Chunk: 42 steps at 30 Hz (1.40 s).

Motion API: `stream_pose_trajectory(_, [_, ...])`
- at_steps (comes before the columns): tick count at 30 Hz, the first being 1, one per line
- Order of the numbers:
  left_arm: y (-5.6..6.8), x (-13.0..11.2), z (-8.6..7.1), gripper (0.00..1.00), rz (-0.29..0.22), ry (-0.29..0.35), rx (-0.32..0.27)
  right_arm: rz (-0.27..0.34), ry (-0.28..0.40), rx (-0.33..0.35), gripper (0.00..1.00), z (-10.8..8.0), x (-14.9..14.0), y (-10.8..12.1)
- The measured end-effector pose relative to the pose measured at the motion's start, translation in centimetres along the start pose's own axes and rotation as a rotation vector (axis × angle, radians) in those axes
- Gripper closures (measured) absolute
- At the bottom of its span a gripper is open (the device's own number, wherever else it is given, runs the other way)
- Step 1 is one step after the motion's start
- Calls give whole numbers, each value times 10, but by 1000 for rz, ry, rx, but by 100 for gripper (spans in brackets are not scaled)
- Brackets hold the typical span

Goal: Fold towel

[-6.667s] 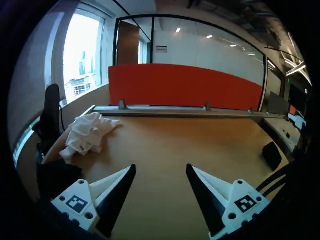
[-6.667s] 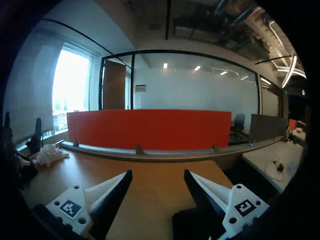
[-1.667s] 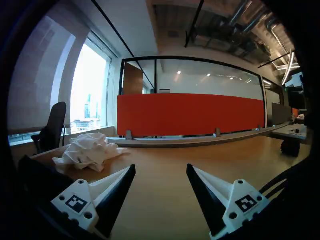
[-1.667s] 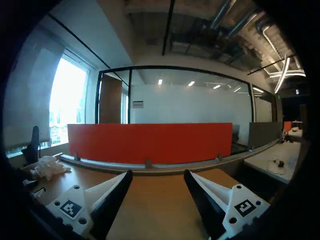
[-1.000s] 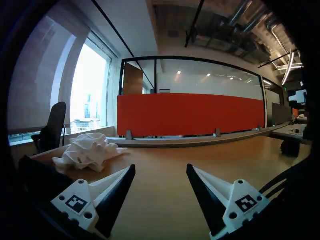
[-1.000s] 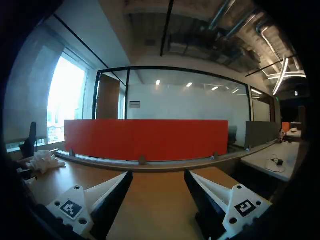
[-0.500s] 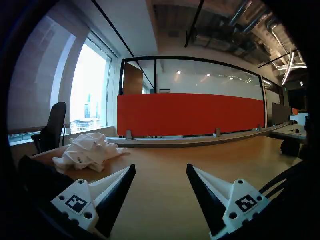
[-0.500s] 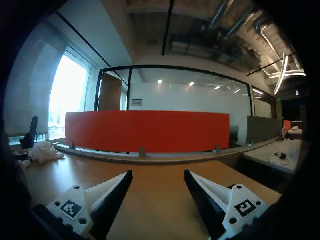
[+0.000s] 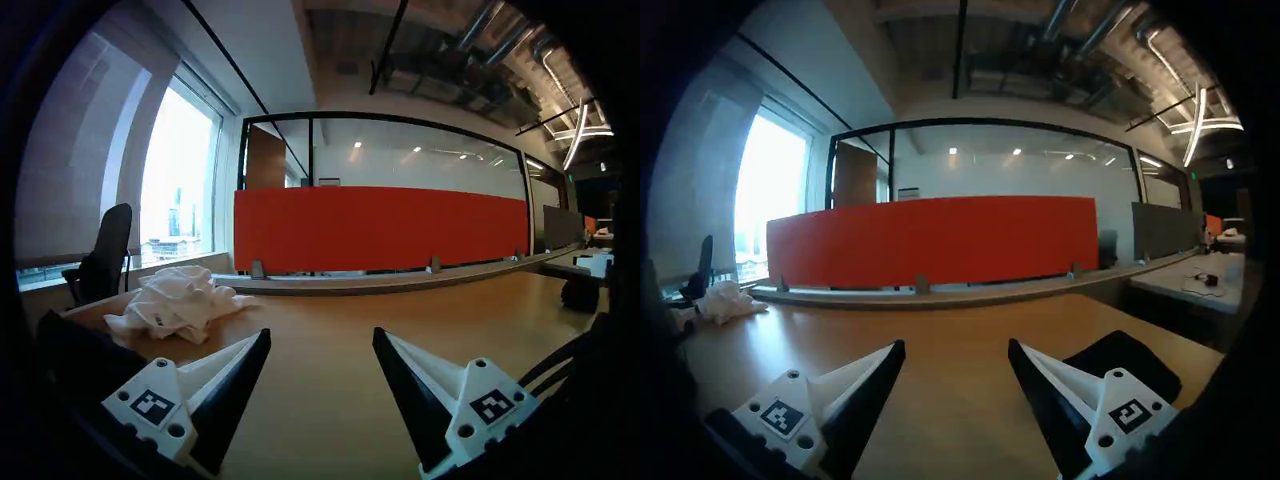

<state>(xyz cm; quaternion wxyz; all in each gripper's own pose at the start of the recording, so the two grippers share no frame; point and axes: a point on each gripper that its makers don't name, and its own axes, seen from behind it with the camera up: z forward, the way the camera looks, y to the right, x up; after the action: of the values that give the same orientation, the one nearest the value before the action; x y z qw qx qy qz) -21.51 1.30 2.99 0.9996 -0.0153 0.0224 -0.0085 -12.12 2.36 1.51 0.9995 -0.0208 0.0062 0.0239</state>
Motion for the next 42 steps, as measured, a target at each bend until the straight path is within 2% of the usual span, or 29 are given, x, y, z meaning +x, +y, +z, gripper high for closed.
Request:
stream_pose_trajectory(9, [-1, 0, 1, 5, -1, 0, 0, -23, 8, 20, 0, 0, -4, -5])
stream_pose_trajectory(18, [0, -1, 1, 6, 0, 0, 0, -16, 3, 25, 0, -1, -13, -7])
stream_pose_trajectory(42, [0, -1, 0, 6, 0, 0, 0, -53, 24, 34, 0, -3, -14, -14])
